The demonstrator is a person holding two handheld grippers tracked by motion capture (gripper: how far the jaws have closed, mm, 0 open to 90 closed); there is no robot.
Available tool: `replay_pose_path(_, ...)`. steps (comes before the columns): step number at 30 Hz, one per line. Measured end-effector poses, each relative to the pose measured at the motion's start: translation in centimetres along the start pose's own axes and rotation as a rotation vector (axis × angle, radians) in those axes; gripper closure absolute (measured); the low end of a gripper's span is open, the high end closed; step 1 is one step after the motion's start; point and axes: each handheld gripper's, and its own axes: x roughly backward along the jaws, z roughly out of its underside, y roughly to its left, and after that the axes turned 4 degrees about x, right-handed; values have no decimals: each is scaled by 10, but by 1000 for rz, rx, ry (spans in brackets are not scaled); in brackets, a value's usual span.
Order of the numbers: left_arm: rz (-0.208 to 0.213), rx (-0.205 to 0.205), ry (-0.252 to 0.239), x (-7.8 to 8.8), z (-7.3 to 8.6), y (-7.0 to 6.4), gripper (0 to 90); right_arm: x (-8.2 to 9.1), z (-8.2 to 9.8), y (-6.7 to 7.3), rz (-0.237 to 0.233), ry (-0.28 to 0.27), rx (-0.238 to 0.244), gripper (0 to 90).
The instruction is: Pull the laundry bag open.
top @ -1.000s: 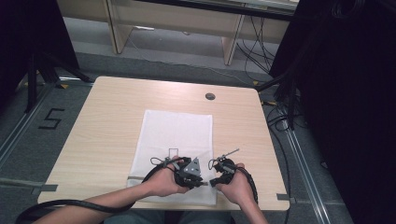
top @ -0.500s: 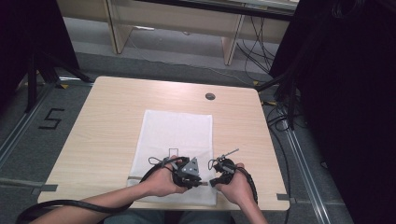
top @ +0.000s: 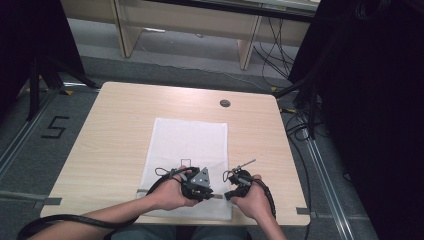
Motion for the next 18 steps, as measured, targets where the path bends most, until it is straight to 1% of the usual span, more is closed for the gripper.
replay_pose_path(1,0,1,0,0,0,0,816,0,0,0,-2,-3,9,900)
replay_pose_path(2,0,0,0,0,0,0,816,0,0,0,0,5,-2,900)
replay_pose_path(5,1,3,2,1,0,0,816,0,0,0,2,2,1,900)
replay_pose_path(8,-6,-11,7,3,-1,1,817,0,0,0,-1,-2,7,900)
replay_pose_path(9,-5,-22,3,4,-2,1,816,0,0,0,1,5,-3,900)
replay_pose_path(10,-5,-5,-1,5,-1,1,816,0,0,0,1,3,0,900)
replay_pose_path(14,2,2,-6,6,-1,2,816,0,0,0,-1,-1,5,900)
replay_pose_path(15,-1,0,-4,6,-1,2,816,0,0,0,0,0,5,900)
replay_pose_path(16,-2,-12,-4,7,-1,2,816,0,0,0,-1,8,1,900)
replay_pose_path(17,-2,1,-6,7,0,1,816,0,0,1,1,7,2,900)
replay_pose_path(18,-2,1,-9,7,0,1,816,0,0,1,3,9,2,900)
